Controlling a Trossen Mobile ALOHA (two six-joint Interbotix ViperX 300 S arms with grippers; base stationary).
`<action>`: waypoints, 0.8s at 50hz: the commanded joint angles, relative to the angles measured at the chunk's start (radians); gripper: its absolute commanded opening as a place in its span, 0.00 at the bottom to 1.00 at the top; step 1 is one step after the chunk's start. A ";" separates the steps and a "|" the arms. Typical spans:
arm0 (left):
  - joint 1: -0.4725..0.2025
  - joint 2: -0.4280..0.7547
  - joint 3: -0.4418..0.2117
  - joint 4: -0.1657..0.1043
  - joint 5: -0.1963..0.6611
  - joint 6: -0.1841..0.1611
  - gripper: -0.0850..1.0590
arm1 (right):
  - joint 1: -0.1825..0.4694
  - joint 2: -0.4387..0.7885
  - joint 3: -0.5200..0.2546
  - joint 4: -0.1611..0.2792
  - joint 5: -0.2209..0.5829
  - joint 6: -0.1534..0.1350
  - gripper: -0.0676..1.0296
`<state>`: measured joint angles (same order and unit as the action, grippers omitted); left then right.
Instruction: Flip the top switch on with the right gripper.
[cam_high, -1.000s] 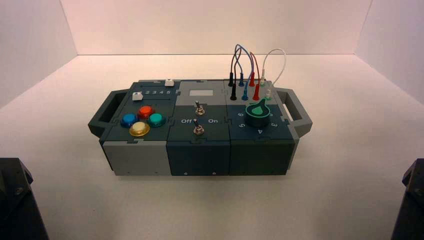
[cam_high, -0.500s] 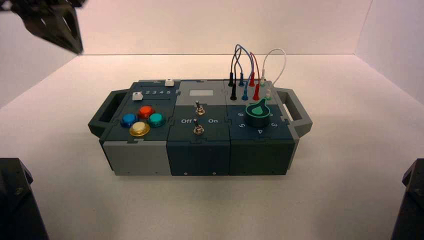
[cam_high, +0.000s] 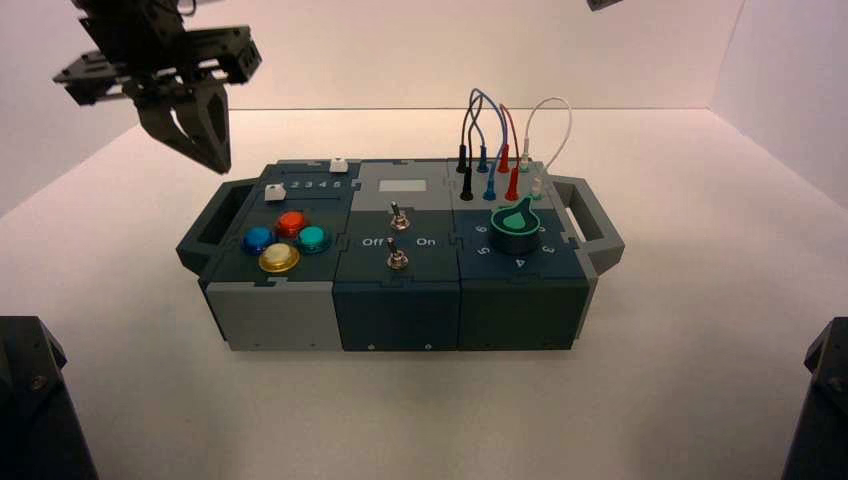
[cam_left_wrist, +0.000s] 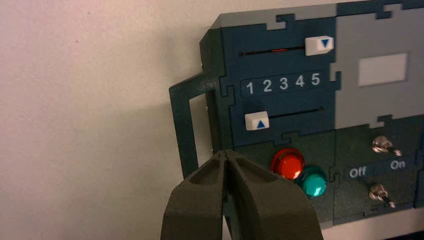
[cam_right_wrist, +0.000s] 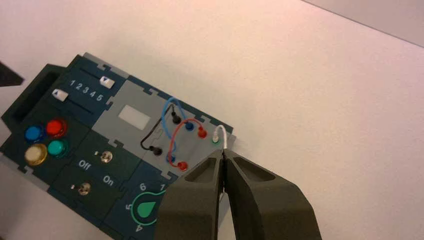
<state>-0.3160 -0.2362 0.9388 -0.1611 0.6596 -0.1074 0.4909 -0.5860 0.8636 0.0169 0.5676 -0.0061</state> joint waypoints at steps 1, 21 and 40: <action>0.000 0.026 -0.020 -0.003 -0.020 -0.008 0.05 | 0.018 -0.003 -0.028 0.005 -0.005 0.003 0.04; -0.002 0.137 -0.012 -0.006 -0.089 -0.012 0.05 | 0.075 0.012 -0.038 0.006 0.023 0.003 0.04; 0.000 0.268 -0.014 0.000 -0.152 -0.006 0.05 | 0.187 0.118 -0.123 0.112 0.158 0.012 0.04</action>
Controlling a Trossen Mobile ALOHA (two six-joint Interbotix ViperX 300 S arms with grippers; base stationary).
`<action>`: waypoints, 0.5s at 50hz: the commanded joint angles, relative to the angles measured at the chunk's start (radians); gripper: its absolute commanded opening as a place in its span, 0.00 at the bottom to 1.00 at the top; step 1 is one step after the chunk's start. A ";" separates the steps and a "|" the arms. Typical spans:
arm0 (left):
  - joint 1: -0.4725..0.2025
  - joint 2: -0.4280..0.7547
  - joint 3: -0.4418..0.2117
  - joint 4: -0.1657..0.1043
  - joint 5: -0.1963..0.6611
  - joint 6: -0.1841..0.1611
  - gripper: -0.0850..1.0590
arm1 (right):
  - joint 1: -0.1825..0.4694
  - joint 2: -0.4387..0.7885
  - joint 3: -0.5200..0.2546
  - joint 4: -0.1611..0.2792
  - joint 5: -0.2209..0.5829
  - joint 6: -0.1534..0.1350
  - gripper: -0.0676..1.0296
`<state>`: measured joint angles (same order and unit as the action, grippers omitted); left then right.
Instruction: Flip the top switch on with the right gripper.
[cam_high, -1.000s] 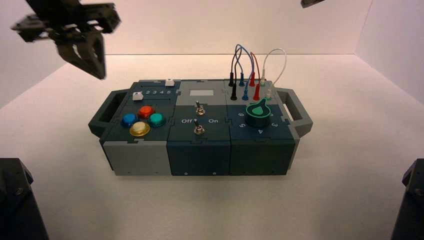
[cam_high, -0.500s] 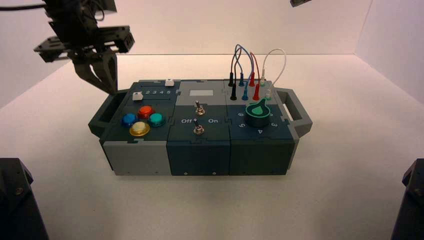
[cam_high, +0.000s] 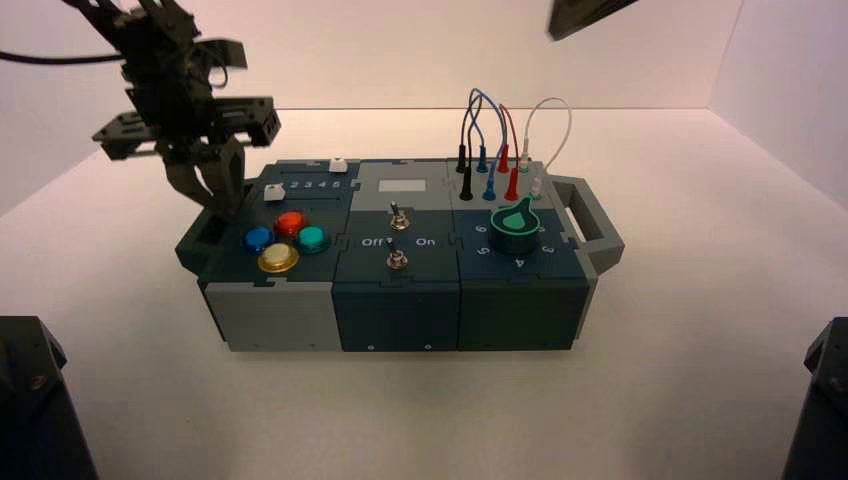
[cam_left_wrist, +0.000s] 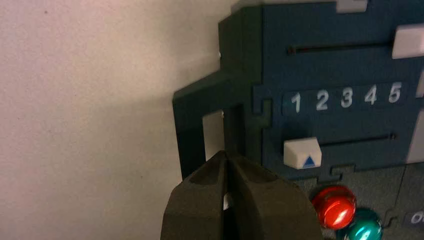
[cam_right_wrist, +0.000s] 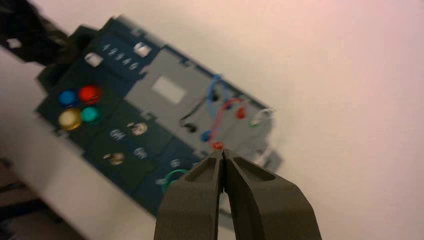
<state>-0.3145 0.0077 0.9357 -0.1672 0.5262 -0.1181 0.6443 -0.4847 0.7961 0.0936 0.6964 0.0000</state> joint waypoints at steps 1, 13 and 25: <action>-0.002 0.032 -0.012 0.005 -0.020 0.005 0.05 | 0.041 0.025 -0.063 0.044 0.038 0.008 0.04; -0.003 0.126 -0.034 0.014 -0.051 0.014 0.05 | 0.103 0.117 -0.144 0.140 0.121 0.060 0.04; -0.002 0.163 -0.058 0.014 -0.026 0.014 0.05 | 0.123 0.201 -0.202 0.158 0.153 0.152 0.04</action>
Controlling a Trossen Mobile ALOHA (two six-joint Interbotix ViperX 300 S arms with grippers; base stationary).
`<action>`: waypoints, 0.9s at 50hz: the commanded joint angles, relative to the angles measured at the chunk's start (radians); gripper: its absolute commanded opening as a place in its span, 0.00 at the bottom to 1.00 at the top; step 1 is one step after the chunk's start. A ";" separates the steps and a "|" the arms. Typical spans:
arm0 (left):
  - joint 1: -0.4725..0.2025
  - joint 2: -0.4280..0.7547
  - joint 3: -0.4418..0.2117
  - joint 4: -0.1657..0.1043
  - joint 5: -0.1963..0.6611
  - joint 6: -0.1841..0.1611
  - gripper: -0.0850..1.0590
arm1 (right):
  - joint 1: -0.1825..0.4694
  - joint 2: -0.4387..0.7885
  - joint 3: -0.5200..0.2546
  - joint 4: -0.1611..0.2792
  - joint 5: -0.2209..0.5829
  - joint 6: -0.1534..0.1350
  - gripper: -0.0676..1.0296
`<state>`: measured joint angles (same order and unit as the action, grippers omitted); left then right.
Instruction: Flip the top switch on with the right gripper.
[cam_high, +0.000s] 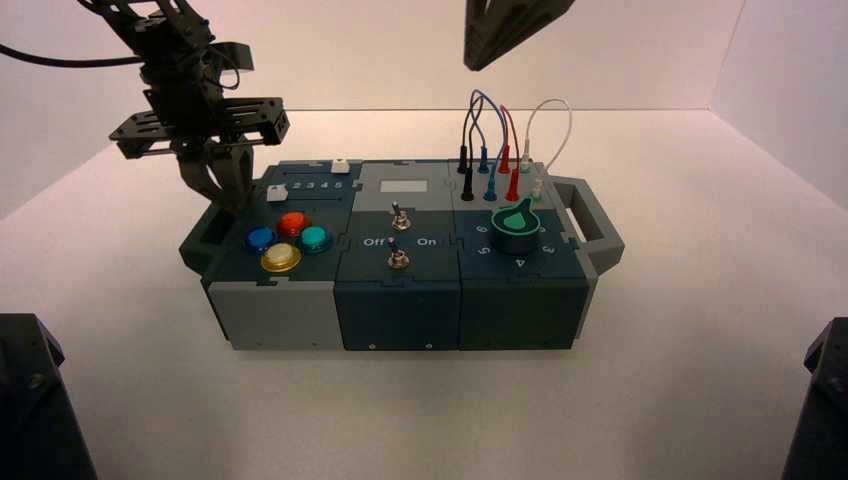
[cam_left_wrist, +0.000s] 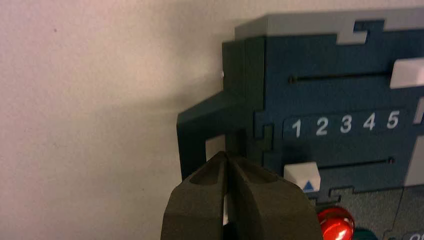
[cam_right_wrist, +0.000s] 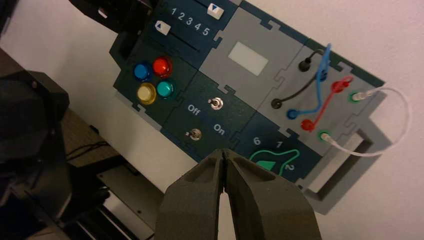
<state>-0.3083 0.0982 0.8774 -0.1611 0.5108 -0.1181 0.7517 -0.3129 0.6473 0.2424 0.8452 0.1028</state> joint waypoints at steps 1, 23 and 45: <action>-0.009 0.074 -0.002 0.009 -0.009 0.014 0.05 | 0.018 0.043 -0.058 0.009 0.005 0.063 0.04; -0.008 0.078 -0.002 0.009 -0.011 0.015 0.05 | 0.081 0.213 -0.135 0.011 0.028 0.235 0.04; -0.009 0.080 -0.002 0.011 -0.012 0.025 0.05 | 0.126 0.359 -0.199 0.021 0.023 0.387 0.04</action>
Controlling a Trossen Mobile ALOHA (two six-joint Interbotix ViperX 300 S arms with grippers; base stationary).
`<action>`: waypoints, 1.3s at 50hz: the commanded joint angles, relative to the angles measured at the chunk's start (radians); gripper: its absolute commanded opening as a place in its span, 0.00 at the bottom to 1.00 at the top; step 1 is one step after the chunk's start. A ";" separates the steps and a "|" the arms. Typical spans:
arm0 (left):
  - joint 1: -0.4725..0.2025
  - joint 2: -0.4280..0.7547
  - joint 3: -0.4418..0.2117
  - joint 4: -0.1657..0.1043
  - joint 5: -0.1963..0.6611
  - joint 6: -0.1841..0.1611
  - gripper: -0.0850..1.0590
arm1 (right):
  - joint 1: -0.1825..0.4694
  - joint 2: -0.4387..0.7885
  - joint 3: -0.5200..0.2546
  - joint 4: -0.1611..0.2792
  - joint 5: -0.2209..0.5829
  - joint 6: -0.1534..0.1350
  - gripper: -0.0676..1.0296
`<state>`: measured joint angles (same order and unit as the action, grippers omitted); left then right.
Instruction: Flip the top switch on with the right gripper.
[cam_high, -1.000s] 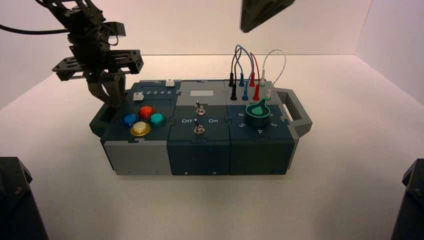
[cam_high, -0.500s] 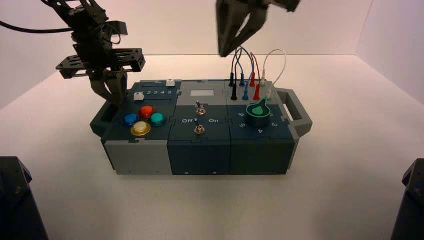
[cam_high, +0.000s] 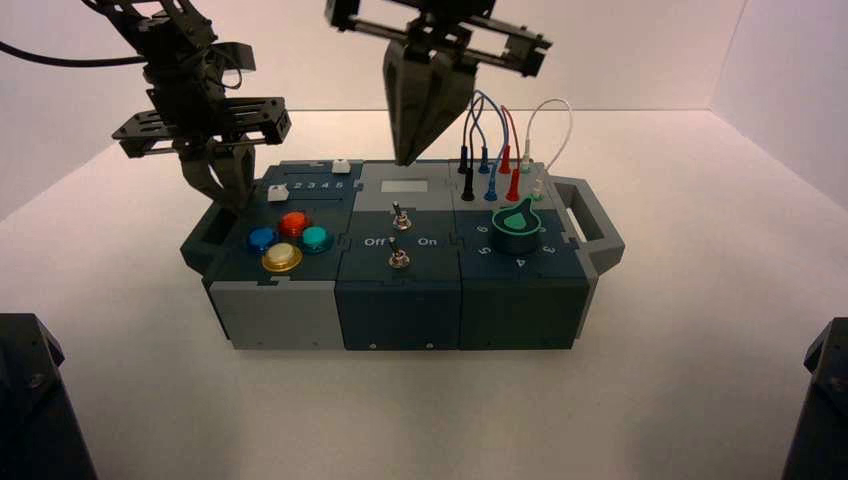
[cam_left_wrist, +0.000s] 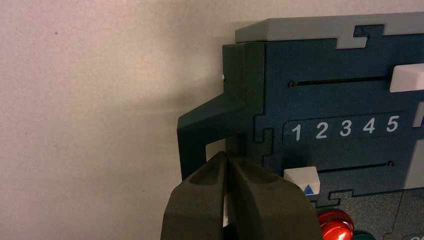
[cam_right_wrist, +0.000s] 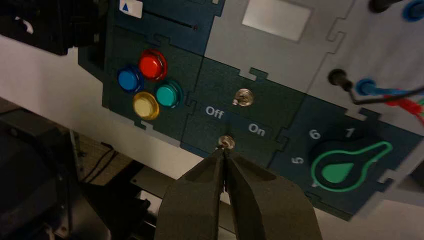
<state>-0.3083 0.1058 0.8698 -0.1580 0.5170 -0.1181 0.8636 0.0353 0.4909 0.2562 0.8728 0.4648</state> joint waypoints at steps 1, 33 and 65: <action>-0.009 0.072 0.006 0.008 -0.020 0.026 0.05 | 0.015 0.017 -0.048 0.009 -0.005 0.029 0.04; -0.015 0.072 0.008 0.006 -0.021 0.037 0.05 | 0.037 0.190 -0.179 0.011 0.023 0.074 0.04; -0.015 0.072 0.008 0.008 -0.021 0.038 0.05 | 0.031 0.245 -0.187 -0.046 0.028 0.074 0.04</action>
<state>-0.3083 0.1058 0.8698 -0.1580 0.5154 -0.1135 0.8943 0.3007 0.3313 0.2194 0.9004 0.5277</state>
